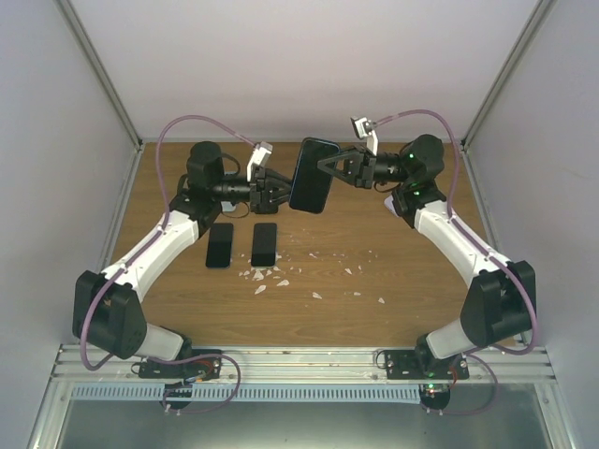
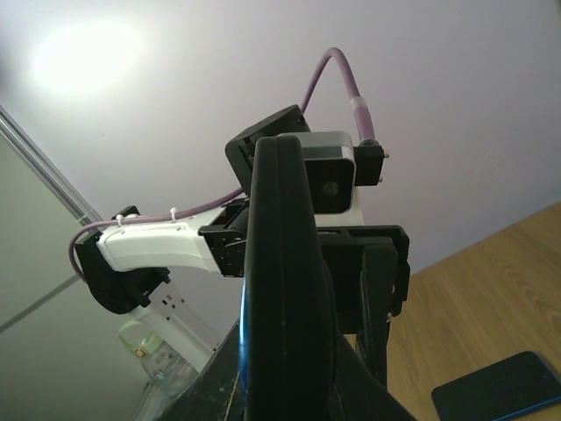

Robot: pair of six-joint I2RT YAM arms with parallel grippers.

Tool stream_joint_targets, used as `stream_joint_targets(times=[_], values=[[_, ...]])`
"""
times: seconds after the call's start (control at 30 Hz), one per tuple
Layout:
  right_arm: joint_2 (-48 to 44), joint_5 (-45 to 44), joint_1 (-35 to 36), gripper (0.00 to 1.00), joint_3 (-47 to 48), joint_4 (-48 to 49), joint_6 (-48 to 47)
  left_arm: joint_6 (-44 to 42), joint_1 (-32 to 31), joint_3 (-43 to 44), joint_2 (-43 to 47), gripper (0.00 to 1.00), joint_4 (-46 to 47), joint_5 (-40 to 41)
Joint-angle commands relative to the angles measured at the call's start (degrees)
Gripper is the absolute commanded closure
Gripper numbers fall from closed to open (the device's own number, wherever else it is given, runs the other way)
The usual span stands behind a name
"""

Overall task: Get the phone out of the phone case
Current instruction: Remove the phone case from the phone.

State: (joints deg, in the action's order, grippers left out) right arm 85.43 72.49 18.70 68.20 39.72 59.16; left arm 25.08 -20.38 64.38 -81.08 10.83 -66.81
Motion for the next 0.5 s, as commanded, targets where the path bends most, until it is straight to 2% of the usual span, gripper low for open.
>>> stream_joint_targets(times=[0.0, 0.2, 0.47], values=[[-1.5, 8.1, 5.6, 0.99, -0.8, -5.6, -2.5, 1.2, -0.1, 4.6, -1.8, 0.69, 4.8, 7.3], [-1.1, 8.0, 7.4, 1.00, -2.5, -7.0, -3.8, 4.1, -0.2, 5.7, -2.3, 0.63, 9.7, 3.1], [1.1, 8.3, 11.5, 1.00, -3.7, -9.2, -5.7, 8.2, -1.2, 6.7, -3.0, 0.63, 14.4, 0.5]])
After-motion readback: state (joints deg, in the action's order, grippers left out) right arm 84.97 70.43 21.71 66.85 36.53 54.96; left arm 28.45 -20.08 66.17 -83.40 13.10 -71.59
